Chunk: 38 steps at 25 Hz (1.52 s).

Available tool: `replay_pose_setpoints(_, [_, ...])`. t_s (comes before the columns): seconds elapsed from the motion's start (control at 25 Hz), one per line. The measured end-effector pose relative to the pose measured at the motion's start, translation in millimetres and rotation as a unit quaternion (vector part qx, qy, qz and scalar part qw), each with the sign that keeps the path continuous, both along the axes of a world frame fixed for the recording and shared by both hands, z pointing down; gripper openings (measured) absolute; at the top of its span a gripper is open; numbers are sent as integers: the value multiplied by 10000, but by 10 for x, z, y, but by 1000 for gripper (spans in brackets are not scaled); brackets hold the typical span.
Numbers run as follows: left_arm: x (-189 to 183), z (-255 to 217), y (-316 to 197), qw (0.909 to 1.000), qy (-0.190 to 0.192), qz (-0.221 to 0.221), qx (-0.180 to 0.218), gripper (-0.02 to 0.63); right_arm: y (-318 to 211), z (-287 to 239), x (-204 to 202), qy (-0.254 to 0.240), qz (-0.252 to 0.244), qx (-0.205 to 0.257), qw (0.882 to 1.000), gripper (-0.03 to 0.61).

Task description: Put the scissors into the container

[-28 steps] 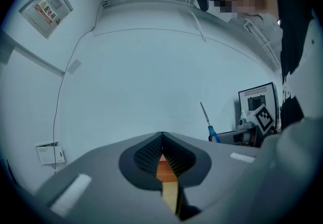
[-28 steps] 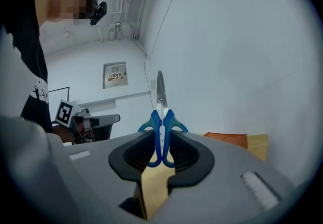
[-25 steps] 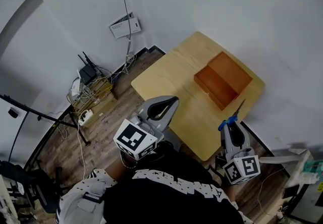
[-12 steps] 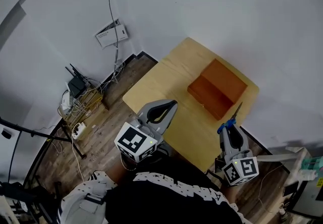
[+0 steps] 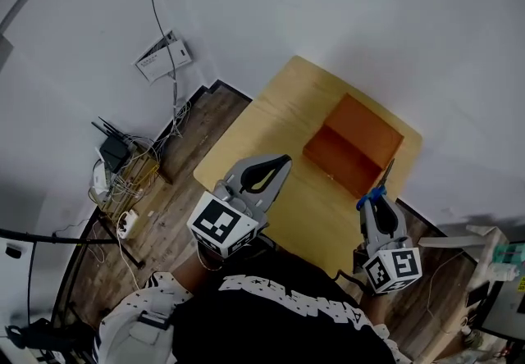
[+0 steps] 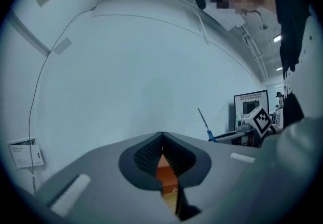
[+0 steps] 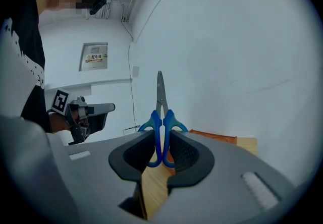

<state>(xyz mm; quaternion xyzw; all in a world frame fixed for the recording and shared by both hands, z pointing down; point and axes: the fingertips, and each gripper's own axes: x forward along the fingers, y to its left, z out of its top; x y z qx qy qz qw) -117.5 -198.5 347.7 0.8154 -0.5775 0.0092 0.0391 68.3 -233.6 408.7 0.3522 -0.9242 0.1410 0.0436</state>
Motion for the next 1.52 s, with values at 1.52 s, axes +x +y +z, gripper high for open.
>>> replay_pose_setpoints(1.52, [-460, 348, -949, 9962, 503, 569, -428, 2, -731, 837, -332, 1732, 284, -679, 9821, 104])
